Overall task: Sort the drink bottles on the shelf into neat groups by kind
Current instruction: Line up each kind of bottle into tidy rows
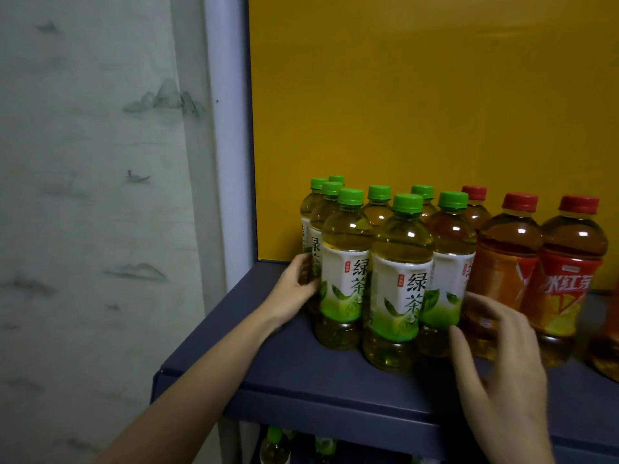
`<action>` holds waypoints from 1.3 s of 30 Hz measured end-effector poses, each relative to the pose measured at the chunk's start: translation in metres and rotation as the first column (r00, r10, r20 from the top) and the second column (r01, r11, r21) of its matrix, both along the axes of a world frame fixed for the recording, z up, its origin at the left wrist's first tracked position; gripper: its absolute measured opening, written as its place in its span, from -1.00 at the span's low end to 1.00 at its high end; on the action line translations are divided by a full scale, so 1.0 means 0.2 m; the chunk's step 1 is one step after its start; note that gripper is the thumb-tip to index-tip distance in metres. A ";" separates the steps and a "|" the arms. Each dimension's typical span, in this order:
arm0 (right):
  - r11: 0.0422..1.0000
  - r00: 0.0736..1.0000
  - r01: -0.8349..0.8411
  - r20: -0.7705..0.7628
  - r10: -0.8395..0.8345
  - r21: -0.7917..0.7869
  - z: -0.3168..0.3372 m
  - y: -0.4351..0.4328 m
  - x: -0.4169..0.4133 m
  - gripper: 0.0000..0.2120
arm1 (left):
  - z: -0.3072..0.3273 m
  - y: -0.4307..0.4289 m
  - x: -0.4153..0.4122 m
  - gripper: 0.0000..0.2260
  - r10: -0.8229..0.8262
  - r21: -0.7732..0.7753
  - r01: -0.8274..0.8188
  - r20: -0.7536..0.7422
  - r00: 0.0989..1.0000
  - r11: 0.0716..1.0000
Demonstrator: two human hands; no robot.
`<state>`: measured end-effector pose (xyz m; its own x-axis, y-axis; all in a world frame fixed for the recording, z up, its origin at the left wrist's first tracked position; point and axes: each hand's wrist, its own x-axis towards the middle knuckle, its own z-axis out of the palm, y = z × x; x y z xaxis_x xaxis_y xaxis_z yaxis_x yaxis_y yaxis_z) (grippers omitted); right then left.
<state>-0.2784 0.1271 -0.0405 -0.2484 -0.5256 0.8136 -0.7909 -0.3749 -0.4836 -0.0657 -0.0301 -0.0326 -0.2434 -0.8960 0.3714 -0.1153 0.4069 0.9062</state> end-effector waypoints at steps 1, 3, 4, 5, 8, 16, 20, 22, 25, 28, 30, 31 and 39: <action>0.999 0.999 -0.016 -0.032 0.015 -0.039 0.01 0.01 0.05 -0.65 | 0.00 -0.01 0.01 -0.53 -0.021 -0.013 0.021 0.036 0.999 1.000; 0.995 0.994 -0.083 -0.078 0.079 -0.053 0.01 0.02 0.16 -0.65 | 0.02 -0.03 0.03 -0.47 -0.059 -0.028 0.063 0.106 0.993 0.998; 0.993 0.990 -0.113 -0.083 0.110 -0.040 0.01 0.01 0.22 -0.63 | 0.02 -0.04 0.04 -0.44 -0.073 -0.033 0.078 0.129 0.989 0.996; 0.991 0.988 -0.132 -0.084 0.130 -0.024 0.01 -0.01 0.28 -0.62 | 0.02 -0.04 0.06 -0.41 -0.082 -0.039 0.089 0.152 0.985 0.995; 0.990 0.987 -0.139 -0.077 0.141 0.023 -0.01 -0.06 0.45 -0.56 | 0.02 -0.04 0.14 -0.45 -0.117 -0.055 0.130 0.190 0.975 0.990; 0.995 1.000 -0.023 -0.004 0.024 0.099 -0.09 -0.21 0.69 -0.31 | 0.02 -0.03 0.44 -0.52 -0.251 -0.037 0.260 0.162 0.954 0.965; 0.992 0.999 0.035 0.009 -0.036 0.119 -0.09 -0.25 0.74 -0.30 | 0.01 -0.04 0.50 -0.53 -0.273 -0.047 0.282 0.144 0.951 0.958; 0.992 0.998 0.068 0.007 -0.069 0.107 -0.08 -0.26 0.74 -0.31 | 0.00 -0.04 0.53 -0.52 -0.288 -0.041 0.296 0.128 0.949 0.954; 0.989 0.998 0.063 0.017 -0.066 0.134 -0.05 -0.27 0.74 -0.33 | -0.01 -0.04 0.57 -0.53 -0.308 -0.038 0.312 0.092 0.947 0.949; 0.990 0.999 0.009 0.049 -0.016 0.142 -0.03 -0.29 0.73 -0.37 | -0.02 -0.04 0.59 -0.52 -0.304 -0.044 0.307 0.056 0.951 0.951; 0.986 0.994 -0.062 0.096 0.047 0.153 -0.02 -0.31 0.73 -0.41 | -0.03 -0.04 0.61 -0.54 -0.295 -0.047 0.297 0.041 0.955 0.954; 0.979 0.988 -0.105 0.129 0.083 0.176 -0.01 -0.33 0.72 -0.43 | -0.03 -0.05 0.62 -0.54 -0.293 -0.046 0.294 0.036 0.955 0.955; 0.850 0.923 -0.361 0.275 0.269 0.383 0.06 -0.50 0.68 -0.31 | -0.05 -0.08 0.66 -0.55 -0.247 -0.060 0.247 0.008 0.969 0.967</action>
